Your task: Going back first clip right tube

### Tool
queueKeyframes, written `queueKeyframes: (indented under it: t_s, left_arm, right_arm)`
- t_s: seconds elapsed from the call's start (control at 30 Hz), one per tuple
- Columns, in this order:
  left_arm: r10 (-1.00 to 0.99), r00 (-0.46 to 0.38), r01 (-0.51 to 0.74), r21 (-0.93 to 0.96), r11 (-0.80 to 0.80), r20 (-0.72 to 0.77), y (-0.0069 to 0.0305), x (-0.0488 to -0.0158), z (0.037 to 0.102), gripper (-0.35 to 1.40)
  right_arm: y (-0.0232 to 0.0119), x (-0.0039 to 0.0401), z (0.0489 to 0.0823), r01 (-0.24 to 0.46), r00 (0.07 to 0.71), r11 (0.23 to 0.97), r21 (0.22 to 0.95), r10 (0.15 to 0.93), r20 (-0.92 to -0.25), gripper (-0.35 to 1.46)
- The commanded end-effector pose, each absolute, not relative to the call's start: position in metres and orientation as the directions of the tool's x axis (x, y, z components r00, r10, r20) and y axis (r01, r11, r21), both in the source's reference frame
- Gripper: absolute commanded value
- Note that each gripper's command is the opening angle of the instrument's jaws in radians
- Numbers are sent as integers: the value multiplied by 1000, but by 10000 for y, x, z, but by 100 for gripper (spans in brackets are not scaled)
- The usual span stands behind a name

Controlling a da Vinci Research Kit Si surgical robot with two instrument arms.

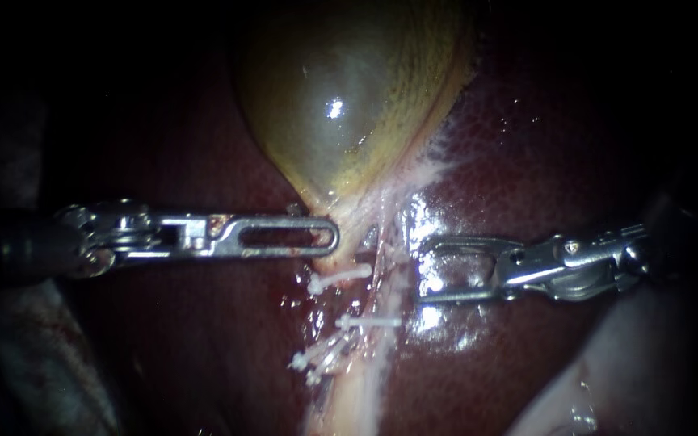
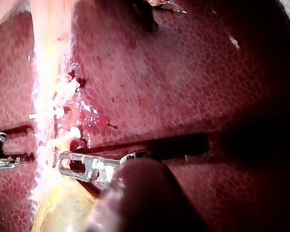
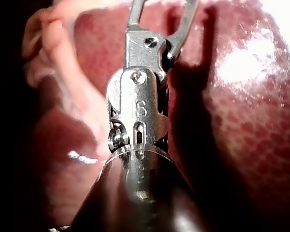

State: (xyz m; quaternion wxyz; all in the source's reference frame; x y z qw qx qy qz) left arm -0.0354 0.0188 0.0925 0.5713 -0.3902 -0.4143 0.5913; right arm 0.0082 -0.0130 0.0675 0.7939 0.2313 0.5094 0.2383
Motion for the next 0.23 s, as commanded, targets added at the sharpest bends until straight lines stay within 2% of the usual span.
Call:
queueKeyframes:
  t_s: [0.03,0.23]
  left_arm:
    - [999,-43,-352,-936,-4,12,188,-354,924,-35]
    - [999,-42,-352,-936,-3,13,188,-354,923,-35]
  right_arm:
    - [-130,83,675,-143,368,780,610,614,-699,51]
    - [-131,86,675,-144,367,779,610,614,-698,51]
